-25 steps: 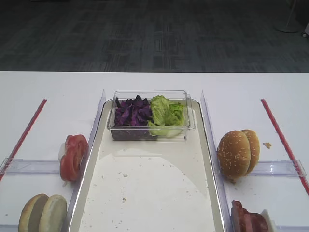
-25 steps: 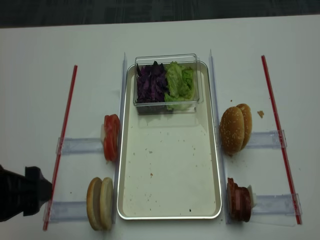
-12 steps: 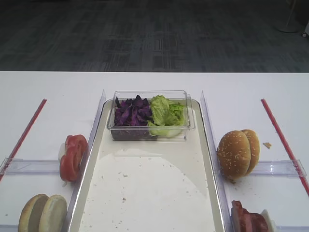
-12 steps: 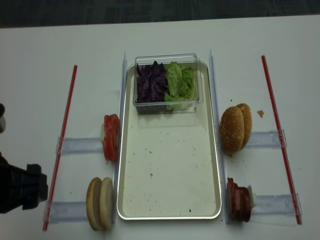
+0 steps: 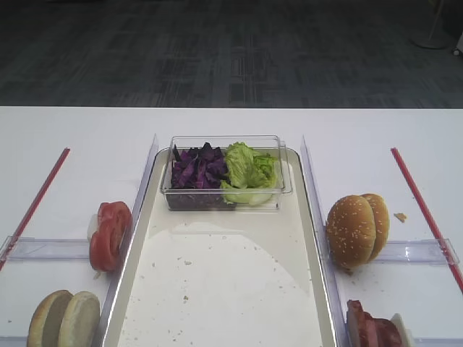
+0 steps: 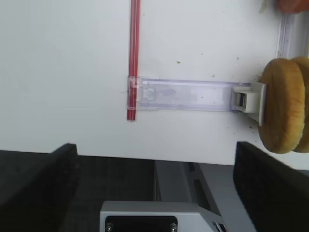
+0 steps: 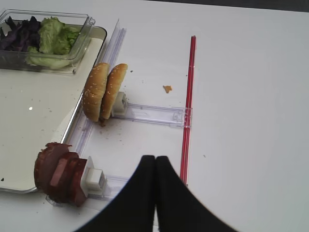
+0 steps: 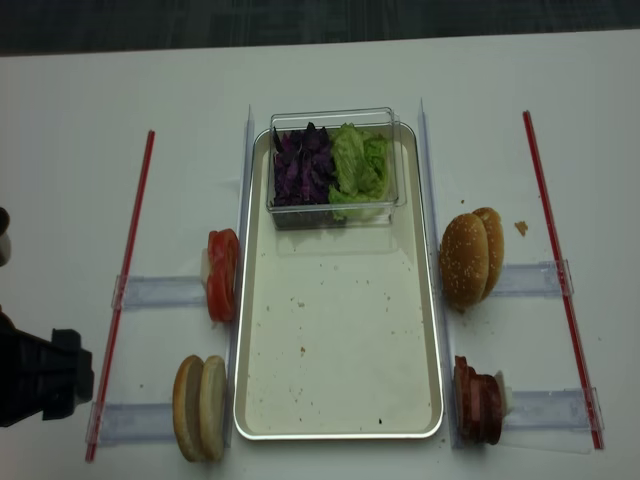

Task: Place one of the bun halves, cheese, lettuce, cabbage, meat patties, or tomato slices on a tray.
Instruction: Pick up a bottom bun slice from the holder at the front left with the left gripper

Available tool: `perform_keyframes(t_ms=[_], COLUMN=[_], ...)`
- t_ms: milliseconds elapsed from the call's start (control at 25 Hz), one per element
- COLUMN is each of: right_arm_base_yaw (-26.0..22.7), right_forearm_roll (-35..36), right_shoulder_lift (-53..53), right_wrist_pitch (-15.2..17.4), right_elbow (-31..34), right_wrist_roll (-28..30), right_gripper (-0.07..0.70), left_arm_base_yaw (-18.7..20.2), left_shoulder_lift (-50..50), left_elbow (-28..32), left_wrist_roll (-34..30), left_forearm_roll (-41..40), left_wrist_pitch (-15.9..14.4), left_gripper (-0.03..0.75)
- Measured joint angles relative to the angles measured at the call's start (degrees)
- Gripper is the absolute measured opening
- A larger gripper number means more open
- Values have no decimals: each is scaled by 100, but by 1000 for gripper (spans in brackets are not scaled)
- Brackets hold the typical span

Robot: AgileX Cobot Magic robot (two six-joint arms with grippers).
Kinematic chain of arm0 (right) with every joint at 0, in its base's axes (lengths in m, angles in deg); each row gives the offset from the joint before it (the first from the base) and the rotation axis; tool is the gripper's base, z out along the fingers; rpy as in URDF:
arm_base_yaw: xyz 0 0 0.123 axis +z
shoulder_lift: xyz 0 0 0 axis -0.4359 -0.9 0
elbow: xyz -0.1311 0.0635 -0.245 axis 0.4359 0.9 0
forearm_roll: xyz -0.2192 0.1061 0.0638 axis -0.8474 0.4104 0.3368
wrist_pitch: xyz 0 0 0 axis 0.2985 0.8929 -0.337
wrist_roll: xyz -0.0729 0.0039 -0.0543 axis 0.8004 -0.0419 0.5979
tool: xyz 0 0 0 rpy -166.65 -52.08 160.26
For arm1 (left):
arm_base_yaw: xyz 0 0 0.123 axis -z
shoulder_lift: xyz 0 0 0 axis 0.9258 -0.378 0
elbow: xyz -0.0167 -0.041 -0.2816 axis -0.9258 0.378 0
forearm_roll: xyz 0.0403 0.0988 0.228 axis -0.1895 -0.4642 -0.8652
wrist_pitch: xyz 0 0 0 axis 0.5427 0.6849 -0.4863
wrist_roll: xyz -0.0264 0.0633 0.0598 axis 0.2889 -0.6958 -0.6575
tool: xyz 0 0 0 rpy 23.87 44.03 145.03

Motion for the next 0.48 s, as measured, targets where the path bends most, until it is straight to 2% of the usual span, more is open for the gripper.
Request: perform_keyframes(t_ms=[280, 480], right_arm_base_yaw=[0, 0], right_forearm_roll=[0, 0], right_shoulder_lift=[0, 0], right_wrist_pitch=[0, 0], right_elbow=[0, 0], right_wrist_roll=[0, 0], right_gripper=[364, 364], left_arm_base_yaw=[114, 801], left_shoulder_lift=[0, 0], left_elbow=[-22, -22], left_wrist_roll=[187, 743], left_forearm_roll=[370, 404], left_wrist_pitch=[0, 0], left_gripper=[597, 597])
